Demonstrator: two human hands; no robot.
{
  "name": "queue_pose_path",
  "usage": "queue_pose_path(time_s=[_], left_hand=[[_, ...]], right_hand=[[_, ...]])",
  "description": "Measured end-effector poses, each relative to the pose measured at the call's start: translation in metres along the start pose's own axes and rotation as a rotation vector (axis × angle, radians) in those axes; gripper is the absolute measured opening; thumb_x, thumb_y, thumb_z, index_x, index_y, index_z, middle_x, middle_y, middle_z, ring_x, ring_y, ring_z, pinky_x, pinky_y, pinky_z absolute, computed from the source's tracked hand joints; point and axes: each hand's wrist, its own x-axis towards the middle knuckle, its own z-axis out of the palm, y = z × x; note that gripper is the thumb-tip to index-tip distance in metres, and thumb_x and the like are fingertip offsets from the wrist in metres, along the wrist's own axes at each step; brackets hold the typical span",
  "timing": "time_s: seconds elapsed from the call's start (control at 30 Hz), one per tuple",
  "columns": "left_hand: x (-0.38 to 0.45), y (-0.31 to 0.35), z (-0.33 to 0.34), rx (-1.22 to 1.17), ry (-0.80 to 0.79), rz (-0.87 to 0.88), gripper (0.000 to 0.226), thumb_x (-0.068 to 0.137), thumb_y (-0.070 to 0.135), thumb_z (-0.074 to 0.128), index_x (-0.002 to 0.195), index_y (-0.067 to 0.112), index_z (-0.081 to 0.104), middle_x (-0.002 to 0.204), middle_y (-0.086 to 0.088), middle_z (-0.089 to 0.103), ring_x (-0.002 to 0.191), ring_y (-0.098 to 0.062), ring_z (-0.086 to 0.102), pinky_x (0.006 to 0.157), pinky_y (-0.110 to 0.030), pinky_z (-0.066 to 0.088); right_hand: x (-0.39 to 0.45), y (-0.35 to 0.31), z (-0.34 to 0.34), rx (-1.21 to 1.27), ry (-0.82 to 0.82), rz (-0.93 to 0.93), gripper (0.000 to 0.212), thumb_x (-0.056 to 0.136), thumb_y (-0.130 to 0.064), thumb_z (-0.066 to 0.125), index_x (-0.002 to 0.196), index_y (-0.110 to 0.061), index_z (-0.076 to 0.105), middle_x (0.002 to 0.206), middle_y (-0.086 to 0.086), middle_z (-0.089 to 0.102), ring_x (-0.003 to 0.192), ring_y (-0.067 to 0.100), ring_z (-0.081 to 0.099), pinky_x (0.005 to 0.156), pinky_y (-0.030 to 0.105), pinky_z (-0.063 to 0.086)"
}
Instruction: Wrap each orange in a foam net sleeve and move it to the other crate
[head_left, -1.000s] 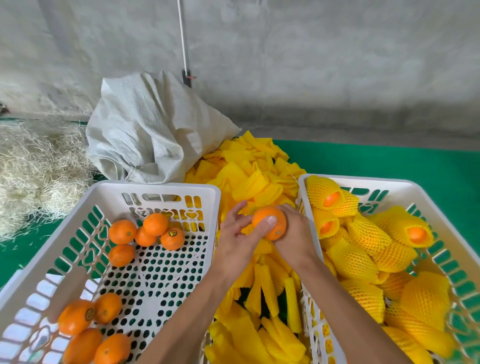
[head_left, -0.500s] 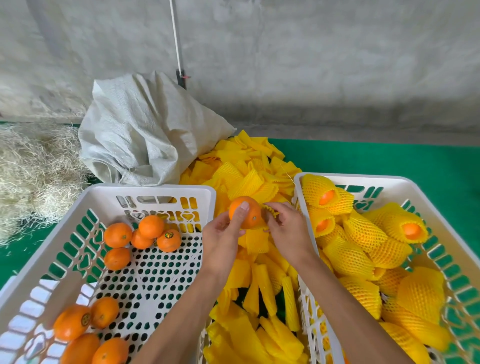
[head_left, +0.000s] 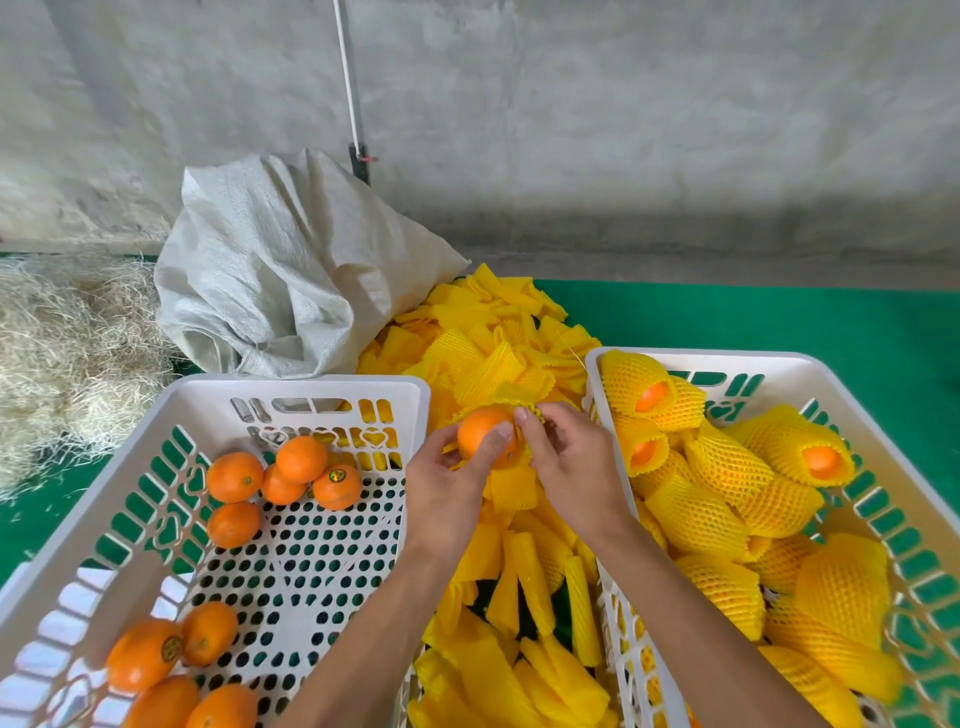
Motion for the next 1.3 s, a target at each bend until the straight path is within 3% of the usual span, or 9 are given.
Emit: queue_pose_path(time_s=[0.17,0.3,0.47,0.6,0.8,0.87,0.97,1.13,1.3], left_hand=[[0.003,-0.003,-0.001,-0.02,0.038,0.057,0.063,0.073,0.059,0.081,0.119,0.02,0.062,0.112,-0.005,0.071,0.1,-0.03,0.071,0.076,-0.032,0.061],[0.0,0.001,0.0,-0.098,-0.026,0.052,0.066,0.089,0.046,0.075,0.143,0.029,0.039,0.125,-0.011,0.058,0.103,-0.031,0.07,0.068,-0.029,0.061],[-0.003,0.001,0.004,-0.186,-0.201,-0.039,0.063,0.089,0.037,0.078,0.144,0.026,0.05,0.126,-0.005,0.07,0.109,-0.02,0.074,0.086,-0.039,0.064],[0.0,-0.001,0.002,-0.17,-0.147,-0.052,0.069,0.08,0.004,0.086,0.139,0.017,0.053,0.121,-0.008,0.072,0.112,-0.032,0.071,0.099,-0.056,0.058],[0.0,0.003,0.002,-0.194,-0.071,-0.002,0.064,0.08,0.016,0.089,0.133,0.013,0.052,0.124,-0.008,0.068,0.106,-0.029,0.073,0.075,-0.033,0.063],[0.001,0.005,0.002,-0.224,-0.038,0.013,0.064,0.08,0.02,0.088,0.131,0.01,0.051,0.124,-0.01,0.067,0.104,-0.027,0.074,0.075,-0.035,0.064],[0.003,0.006,0.0,-0.27,0.018,0.046,0.066,0.076,0.024,0.088,0.127,0.004,0.05,0.115,-0.011,0.067,0.097,-0.024,0.076,0.078,-0.044,0.065],[0.004,0.001,-0.003,-0.242,0.088,0.106,0.047,0.089,0.016,0.083,0.122,0.009,0.051,0.111,-0.025,0.064,0.095,-0.03,0.07,0.078,-0.044,0.064],[0.003,-0.001,-0.004,-0.221,0.065,0.118,0.045,0.098,0.017,0.072,0.134,0.03,0.049,0.103,-0.011,0.064,0.089,-0.012,0.065,0.086,-0.043,0.061]], right_hand=[[-0.009,-0.012,0.003,-0.121,0.04,-0.271,0.018,0.103,-0.025,0.062,0.108,-0.011,0.071,0.096,-0.012,0.062,0.085,0.002,0.061,0.069,0.012,0.048],[-0.008,-0.011,0.003,-0.179,-0.011,-0.191,0.021,0.105,-0.027,0.059,0.12,-0.016,0.069,0.109,-0.007,0.064,0.098,0.003,0.062,0.073,0.018,0.053],[-0.004,-0.002,0.003,-0.177,-0.007,-0.128,0.028,0.105,-0.033,0.055,0.125,-0.018,0.067,0.112,-0.006,0.057,0.105,0.004,0.057,0.078,0.025,0.054],[-0.001,0.003,0.003,-0.138,0.02,-0.043,0.031,0.105,-0.037,0.054,0.125,-0.018,0.066,0.116,-0.005,0.059,0.105,0.016,0.063,0.081,0.035,0.057],[-0.001,0.005,0.003,-0.181,-0.082,0.046,0.033,0.107,-0.038,0.047,0.13,-0.02,0.061,0.123,-0.005,0.066,0.11,0.012,0.063,0.088,0.032,0.056],[-0.002,0.007,0.004,-0.199,-0.137,0.027,0.016,0.106,-0.029,0.052,0.115,-0.021,0.062,0.108,-0.011,0.067,0.095,0.003,0.063,0.079,0.018,0.049],[-0.004,-0.002,0.002,-0.225,-0.098,-0.079,0.008,0.104,-0.019,0.057,0.104,-0.017,0.065,0.089,-0.017,0.062,0.077,-0.004,0.058,0.068,0.006,0.039],[-0.008,-0.017,0.005,-0.32,0.052,-0.442,0.017,0.098,-0.012,0.064,0.108,-0.001,0.072,0.09,0.004,0.068,0.074,0.011,0.06,0.064,0.019,0.052],[-0.011,-0.014,0.005,-0.327,-0.11,-0.143,0.039,0.099,-0.041,0.063,0.133,-0.023,0.058,0.107,-0.012,0.065,0.081,0.004,0.062,0.066,0.017,0.053]])
